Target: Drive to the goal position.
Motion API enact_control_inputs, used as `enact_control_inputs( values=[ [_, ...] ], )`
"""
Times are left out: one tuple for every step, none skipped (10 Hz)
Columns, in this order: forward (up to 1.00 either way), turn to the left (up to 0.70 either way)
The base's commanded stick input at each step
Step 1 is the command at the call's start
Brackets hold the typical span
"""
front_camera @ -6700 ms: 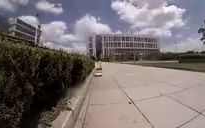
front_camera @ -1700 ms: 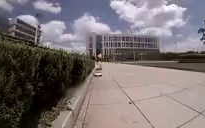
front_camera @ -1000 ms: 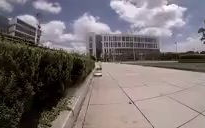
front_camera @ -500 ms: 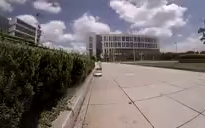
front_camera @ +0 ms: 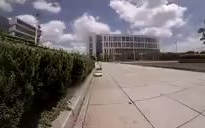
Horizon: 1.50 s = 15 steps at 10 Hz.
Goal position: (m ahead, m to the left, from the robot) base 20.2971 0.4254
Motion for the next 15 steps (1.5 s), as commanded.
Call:
enact_control_inputs(
  values=[
    [0.04, 0.00],
    [0.04, 0.00],
    [0.04, 0.00],
    [0.04, 0.00],
    [0.04, 0.00],
    [0.04, 0.00],
    [0.04, 0.00],
    [0.04, 0.00],
    [0.04, 0.00],
    [0.04, 0.00],
    [0.04, 0.00],
    [0.04, 0.00],
    [0.04, 0.00],
    [0.04, 0.00],
    [0.04, 0.00]
  ],
)
